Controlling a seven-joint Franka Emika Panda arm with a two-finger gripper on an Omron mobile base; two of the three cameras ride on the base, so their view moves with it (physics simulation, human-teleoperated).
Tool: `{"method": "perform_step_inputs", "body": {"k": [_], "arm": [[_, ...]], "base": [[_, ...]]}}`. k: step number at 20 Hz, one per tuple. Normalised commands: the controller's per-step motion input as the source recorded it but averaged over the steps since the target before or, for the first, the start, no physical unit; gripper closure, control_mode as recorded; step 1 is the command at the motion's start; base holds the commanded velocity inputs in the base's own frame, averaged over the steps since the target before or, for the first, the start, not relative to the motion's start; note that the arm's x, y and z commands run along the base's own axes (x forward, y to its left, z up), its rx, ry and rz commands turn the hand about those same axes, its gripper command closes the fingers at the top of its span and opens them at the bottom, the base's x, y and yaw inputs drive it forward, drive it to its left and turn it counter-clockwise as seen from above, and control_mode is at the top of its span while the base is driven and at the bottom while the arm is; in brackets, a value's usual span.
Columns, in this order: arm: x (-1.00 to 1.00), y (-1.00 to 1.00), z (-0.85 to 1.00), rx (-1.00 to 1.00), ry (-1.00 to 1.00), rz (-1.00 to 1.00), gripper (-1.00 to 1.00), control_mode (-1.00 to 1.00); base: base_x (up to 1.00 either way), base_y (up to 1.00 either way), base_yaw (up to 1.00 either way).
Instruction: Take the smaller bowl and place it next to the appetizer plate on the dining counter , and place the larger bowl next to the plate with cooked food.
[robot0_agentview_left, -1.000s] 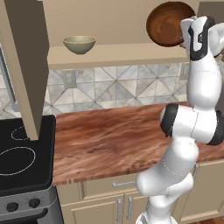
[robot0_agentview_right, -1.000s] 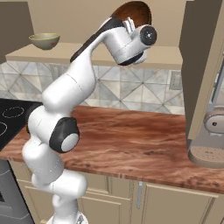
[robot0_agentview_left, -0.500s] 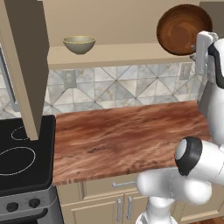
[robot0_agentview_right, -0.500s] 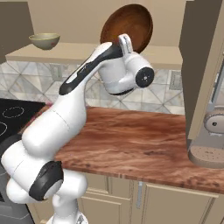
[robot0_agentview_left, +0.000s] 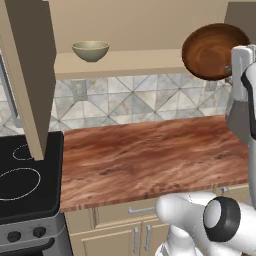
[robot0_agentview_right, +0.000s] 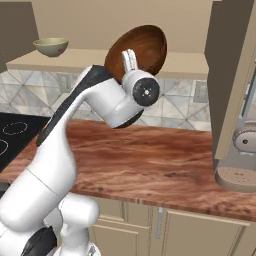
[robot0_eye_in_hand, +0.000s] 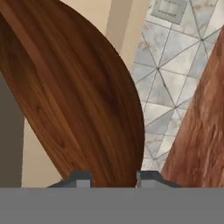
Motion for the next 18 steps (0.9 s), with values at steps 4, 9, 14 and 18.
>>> {"method": "perform_step_inputs", "body": {"k": [4, 9, 14, 18], "arm": [[-1.00, 0.26, 0.10, 0.00, 0.69, 0.00, 1.00, -1.00], [-1.00, 0.71, -0.03, -0.01, 0.44, 0.00, 1.00, -1.00], [-0.80, 0.62, -0.35, 0.13, -0.04, -0.19, 1.00, -1.00], [-0.40, 0.58, -0.60, 0.14, -0.16, -0.32, 1.00, -1.00]], "base": [[0.00, 0.00, 0.00], [0.00, 0.00, 0.00], [0.00, 0.00, 0.00], [0.00, 0.00, 0.00]]}}
